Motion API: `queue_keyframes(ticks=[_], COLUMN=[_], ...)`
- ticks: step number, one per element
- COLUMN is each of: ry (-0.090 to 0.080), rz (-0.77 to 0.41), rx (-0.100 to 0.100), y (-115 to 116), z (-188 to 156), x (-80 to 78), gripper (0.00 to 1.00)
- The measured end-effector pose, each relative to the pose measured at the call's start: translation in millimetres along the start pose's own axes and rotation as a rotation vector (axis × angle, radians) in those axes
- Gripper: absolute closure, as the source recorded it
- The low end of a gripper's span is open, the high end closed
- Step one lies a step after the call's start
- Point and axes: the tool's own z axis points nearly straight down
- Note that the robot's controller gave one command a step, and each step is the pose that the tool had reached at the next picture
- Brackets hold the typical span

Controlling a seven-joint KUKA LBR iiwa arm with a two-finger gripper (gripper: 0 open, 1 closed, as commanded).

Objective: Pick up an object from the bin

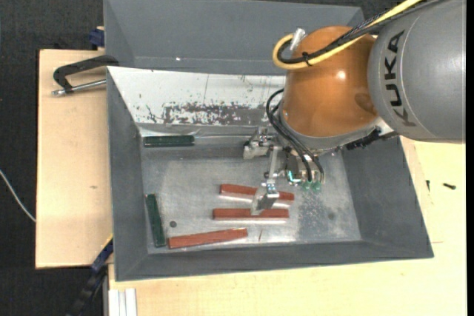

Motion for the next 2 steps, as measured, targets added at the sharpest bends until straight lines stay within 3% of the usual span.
queue_keyframes(ticks=[1, 2], ry=[-0.003, -0.007], rz=[0.001, -0.034], rx=[0.0, -0.001], y=[0, -26], z=[-1, 76], x=[-0.9, -5.1], gripper=[0.0, 0.0])
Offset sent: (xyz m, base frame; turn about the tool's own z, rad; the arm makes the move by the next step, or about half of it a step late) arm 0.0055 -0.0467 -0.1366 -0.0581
